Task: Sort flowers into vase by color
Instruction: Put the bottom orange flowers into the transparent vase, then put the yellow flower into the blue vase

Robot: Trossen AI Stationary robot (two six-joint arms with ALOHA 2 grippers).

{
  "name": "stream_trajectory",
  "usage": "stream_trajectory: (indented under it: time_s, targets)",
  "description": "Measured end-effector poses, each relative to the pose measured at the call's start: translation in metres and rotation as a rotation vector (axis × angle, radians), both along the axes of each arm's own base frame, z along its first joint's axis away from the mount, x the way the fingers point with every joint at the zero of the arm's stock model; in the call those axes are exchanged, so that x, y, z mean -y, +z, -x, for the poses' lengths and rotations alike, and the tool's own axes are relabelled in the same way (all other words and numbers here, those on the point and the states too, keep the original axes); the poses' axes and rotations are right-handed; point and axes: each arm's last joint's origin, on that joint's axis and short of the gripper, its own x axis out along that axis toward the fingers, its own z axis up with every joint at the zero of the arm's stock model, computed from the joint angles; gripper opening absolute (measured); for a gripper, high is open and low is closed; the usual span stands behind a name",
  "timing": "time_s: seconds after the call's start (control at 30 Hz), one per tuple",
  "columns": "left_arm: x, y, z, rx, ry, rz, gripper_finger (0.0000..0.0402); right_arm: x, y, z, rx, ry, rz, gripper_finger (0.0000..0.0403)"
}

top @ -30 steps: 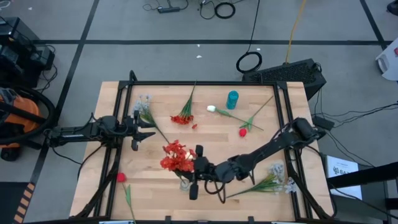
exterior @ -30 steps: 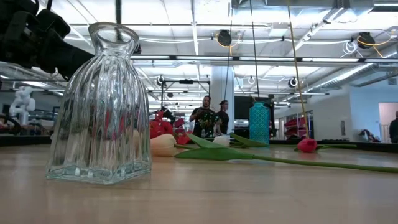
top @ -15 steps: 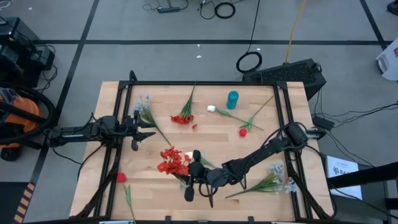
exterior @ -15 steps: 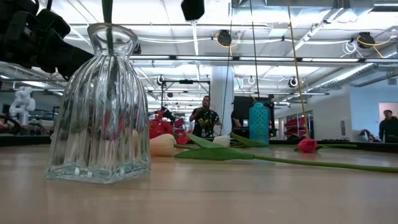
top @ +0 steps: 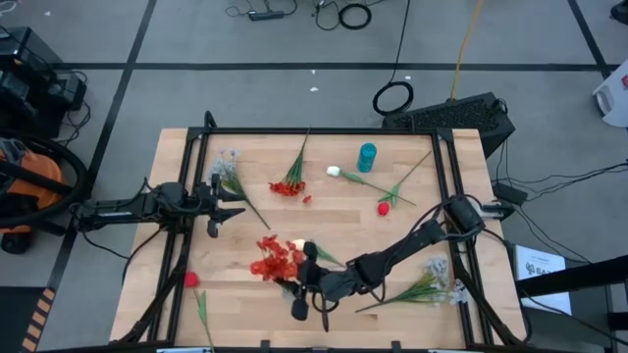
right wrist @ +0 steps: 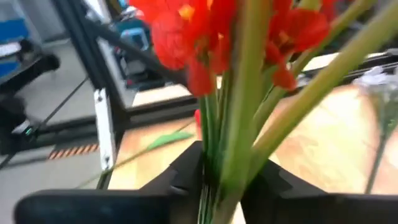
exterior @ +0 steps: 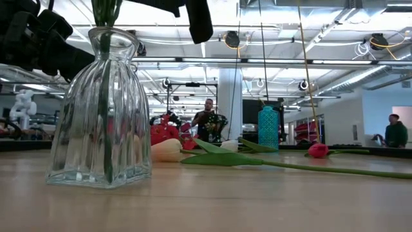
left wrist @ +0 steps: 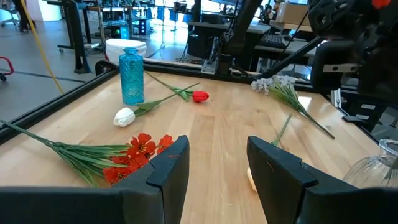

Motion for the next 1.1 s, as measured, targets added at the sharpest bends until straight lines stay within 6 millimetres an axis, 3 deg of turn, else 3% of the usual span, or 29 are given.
stream_trajectory:
  time_s: [0.27,0.53,0.87,0.97,1.1]
  targets:
    - [0.0,0.0,0.0,0.0,0.0,0.0,0.0168,0.004,0.014,0.013,-0.131,0.061,0.038,0.0169]
    - [0.0,0.0,0.0,0.0,0.0,0.0,0.0168,0.019,0.052,0.041,-0.262,0.068,0.125,0.0232]
    - [0.0,0.0,0.0,0.001,0.0,0.0,0.0168,0.041,0.096,0.088,-0.425,0.092,0.072,0.0242]
    - [0.0,0.0,0.0,0.0,0.0,0.0,0.0168,0.048,0.097,0.103,-0.525,0.05,0.05,0.0239]
    - [0.0,0.0,0.0,0.0,0.001,0.0,0.0168,0.054,0.083,0.112,-0.694,-0.004,0.074,0.023]
